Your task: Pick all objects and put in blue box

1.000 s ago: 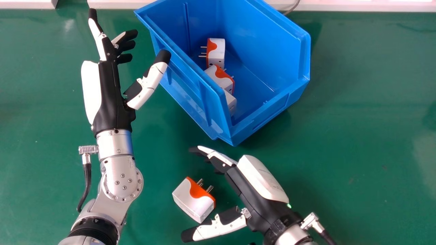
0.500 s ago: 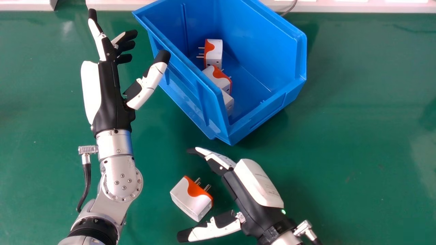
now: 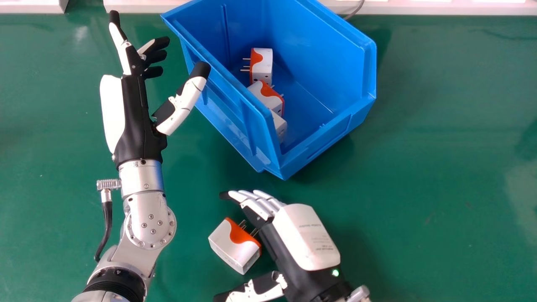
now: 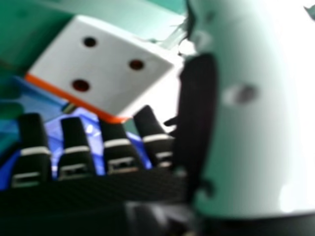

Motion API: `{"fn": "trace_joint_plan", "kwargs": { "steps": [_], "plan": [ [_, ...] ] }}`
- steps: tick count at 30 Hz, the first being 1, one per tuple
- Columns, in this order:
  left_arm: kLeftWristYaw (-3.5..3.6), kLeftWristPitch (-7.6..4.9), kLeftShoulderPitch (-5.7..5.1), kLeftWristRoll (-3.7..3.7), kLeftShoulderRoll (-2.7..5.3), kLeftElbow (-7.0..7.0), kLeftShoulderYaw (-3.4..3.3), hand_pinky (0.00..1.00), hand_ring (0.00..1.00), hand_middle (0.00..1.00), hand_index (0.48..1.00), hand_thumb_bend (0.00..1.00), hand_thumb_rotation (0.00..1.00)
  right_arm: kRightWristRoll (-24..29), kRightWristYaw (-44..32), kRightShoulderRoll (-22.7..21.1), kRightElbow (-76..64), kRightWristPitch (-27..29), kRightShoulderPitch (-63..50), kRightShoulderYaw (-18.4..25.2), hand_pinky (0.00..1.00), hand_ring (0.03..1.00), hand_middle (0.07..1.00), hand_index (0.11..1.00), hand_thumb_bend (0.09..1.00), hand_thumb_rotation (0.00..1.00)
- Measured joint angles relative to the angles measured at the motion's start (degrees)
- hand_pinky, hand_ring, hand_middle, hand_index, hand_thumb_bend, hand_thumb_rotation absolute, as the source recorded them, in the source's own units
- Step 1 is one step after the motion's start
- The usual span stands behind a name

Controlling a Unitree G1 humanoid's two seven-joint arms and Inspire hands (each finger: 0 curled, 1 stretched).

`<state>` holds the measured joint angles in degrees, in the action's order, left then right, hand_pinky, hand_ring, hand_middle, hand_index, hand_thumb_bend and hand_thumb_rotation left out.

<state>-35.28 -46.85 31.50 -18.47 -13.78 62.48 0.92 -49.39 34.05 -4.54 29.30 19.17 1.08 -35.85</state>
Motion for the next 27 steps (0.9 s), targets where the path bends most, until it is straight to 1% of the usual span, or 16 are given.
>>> {"fn": "trace_joint_plan", "kwargs": {
  "steps": [2,5,7,11,19,21,27],
  "plan": [
    [0.00,0.00,0.01,0.01,-0.01,0.00,0.00,0.73,0.78,0.80,0.815,0.74,0.60,-0.1,1.6,0.2,0.9,0.1,0.0,-0.5,0.36,0.484,0.538,0.480,0.500,0.00],
    [0.04,0.01,0.01,0.02,-0.02,0.02,0.00,0.73,0.78,0.80,0.815,0.74,0.60,0.3,2.5,0.5,1.9,0.5,0.4,-0.8,0.36,0.485,0.536,0.475,0.498,0.00],
    [0.09,0.01,0.00,0.02,-0.02,0.02,0.00,0.73,0.78,0.80,0.815,0.74,0.60,0.6,2.5,0.5,2.1,0.8,0.5,-0.8,0.36,0.481,0.532,0.472,0.498,0.00],
    [0.43,0.00,0.00,0.11,-0.02,0.02,0.00,0.73,0.78,0.80,0.815,0.74,0.60,1.8,2.3,0.5,2.1,1.4,0.5,-0.8,0.36,0.478,0.529,0.473,0.498,0.00],
    [0.60,0.00,0.00,0.17,-0.03,0.02,0.00,0.73,0.78,0.80,0.815,0.74,0.60,2.1,2.4,0.5,2.2,1.7,0.5,-0.8,0.36,0.477,0.528,0.471,0.498,0.00],
    [0.61,0.00,0.00,0.28,-0.03,0.02,0.00,0.73,0.78,0.80,0.815,0.74,0.60,2.1,2.6,0.6,2.3,1.7,0.5,-0.8,0.36,0.477,0.528,0.471,0.498,0.00],
    [0.54,0.00,0.00,0.25,-0.04,0.02,0.00,0.73,0.78,0.80,0.815,0.74,0.60,2.1,2.8,0.7,2.4,1.7,1.0,-0.8,0.36,0.476,0.526,0.470,0.499,0.00]
  ]
}}
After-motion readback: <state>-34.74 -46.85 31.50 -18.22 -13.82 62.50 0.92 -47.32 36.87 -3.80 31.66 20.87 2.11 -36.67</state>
